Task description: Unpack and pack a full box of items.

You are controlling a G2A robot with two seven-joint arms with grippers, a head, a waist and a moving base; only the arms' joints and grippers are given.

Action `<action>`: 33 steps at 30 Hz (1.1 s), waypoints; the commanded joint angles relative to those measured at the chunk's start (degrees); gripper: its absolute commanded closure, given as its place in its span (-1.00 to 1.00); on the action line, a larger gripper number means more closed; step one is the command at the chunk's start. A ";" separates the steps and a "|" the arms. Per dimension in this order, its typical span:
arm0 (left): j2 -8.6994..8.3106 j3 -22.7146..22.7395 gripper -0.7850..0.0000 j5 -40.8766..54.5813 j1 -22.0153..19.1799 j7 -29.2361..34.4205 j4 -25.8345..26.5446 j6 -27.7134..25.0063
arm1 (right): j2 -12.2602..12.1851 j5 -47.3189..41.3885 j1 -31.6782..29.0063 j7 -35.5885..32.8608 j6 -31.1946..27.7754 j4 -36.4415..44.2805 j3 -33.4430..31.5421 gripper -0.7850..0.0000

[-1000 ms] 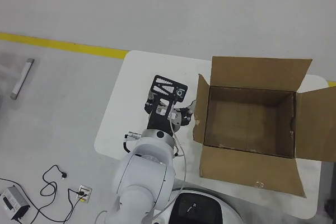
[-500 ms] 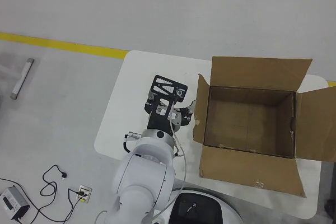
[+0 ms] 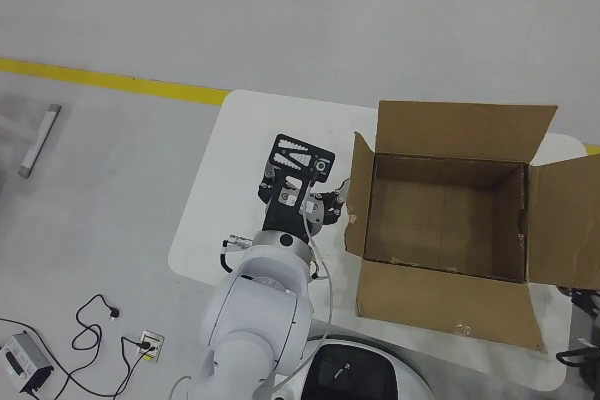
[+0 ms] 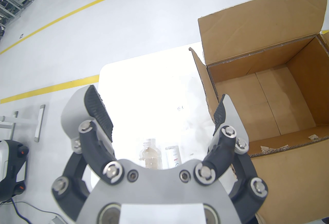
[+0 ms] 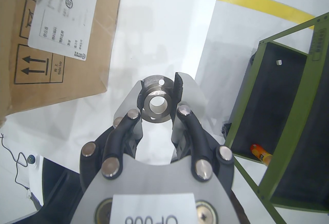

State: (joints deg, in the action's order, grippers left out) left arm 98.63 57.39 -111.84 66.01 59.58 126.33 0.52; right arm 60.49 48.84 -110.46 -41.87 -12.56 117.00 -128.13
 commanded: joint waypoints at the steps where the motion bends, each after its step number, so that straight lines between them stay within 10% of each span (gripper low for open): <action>1: 0.00 0.00 -1.00 0.00 0.00 0.00 0.00 0.00 | 0.09 0.44 -0.08 0.88 0.20 -0.54 0.99 1.00; 33: 0.00 0.00 -1.00 0.00 0.00 0.00 0.00 0.00 | 3.35 5.50 -14.53 4.89 9.19 4.61 6.18 1.00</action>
State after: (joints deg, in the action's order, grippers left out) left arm 98.63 57.39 -111.84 66.01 59.58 126.33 0.52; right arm 63.82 54.04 -125.25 -37.13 -3.41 122.01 -122.52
